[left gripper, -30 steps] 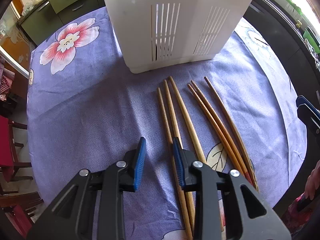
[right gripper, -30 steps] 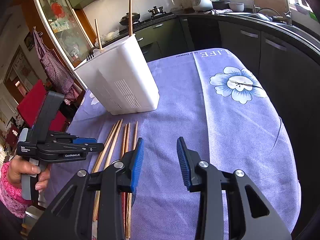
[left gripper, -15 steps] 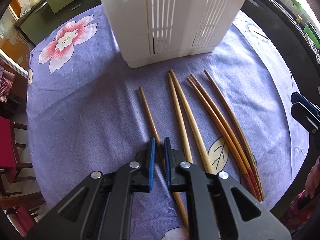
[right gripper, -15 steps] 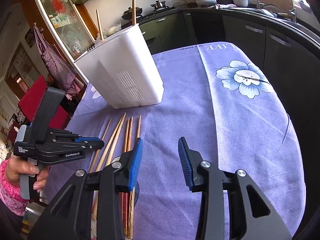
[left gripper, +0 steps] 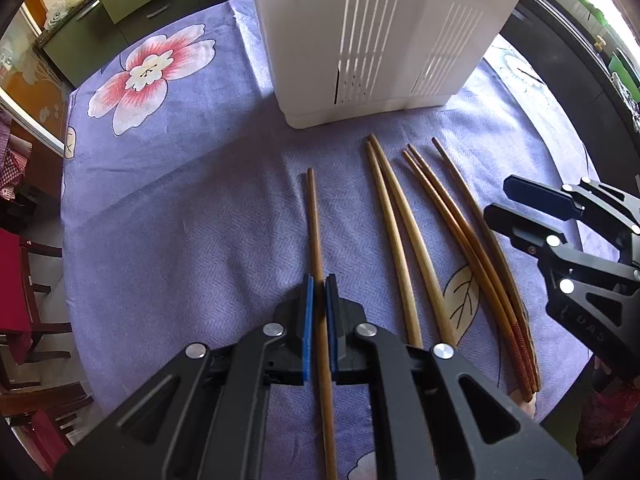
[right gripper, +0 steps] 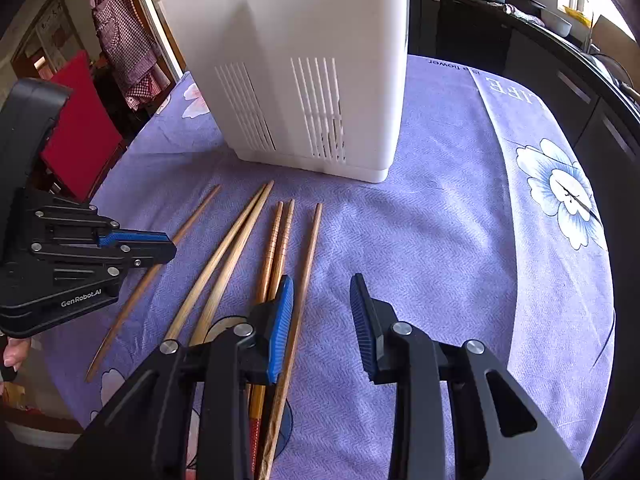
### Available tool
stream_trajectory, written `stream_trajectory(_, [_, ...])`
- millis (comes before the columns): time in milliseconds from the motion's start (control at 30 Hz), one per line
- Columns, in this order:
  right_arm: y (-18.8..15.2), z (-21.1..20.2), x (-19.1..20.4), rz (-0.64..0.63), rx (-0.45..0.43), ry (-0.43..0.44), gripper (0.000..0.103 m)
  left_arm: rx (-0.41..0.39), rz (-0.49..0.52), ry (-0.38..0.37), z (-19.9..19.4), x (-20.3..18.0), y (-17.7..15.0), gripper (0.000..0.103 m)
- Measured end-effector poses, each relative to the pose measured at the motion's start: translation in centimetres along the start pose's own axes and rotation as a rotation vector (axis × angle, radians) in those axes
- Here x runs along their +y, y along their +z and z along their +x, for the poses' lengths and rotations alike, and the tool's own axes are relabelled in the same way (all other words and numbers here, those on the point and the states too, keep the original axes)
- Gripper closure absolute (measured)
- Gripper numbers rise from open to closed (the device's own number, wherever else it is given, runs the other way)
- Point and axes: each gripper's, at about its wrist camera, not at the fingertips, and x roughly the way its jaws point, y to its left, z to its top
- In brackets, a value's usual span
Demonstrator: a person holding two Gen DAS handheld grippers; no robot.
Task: Organize utensils
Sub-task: 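Close the right gripper on a wooden chopstick while the left gripper holds its chopstick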
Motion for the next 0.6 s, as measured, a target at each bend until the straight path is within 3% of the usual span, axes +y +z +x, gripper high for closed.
stream_trajectory(433, [0.2,1.4,2.5,-0.087,0.029,-0.109,0.084,-0.002,0.008,0.017,-0.2,0.4,0.1,0.096])
stream_trajectory(533, [0.3,1.6,2.4,-0.073,0.038,-0.098,0.084,0.000,0.005,0.020,-0.2,-0.1,0.3,0.095])
stream_trajectory(600, [0.3,1.6,2.7,-0.083,0.035,-0.093,0.091,0.003,-0.004,0.013,-0.1,-0.1,0.6,0.094])
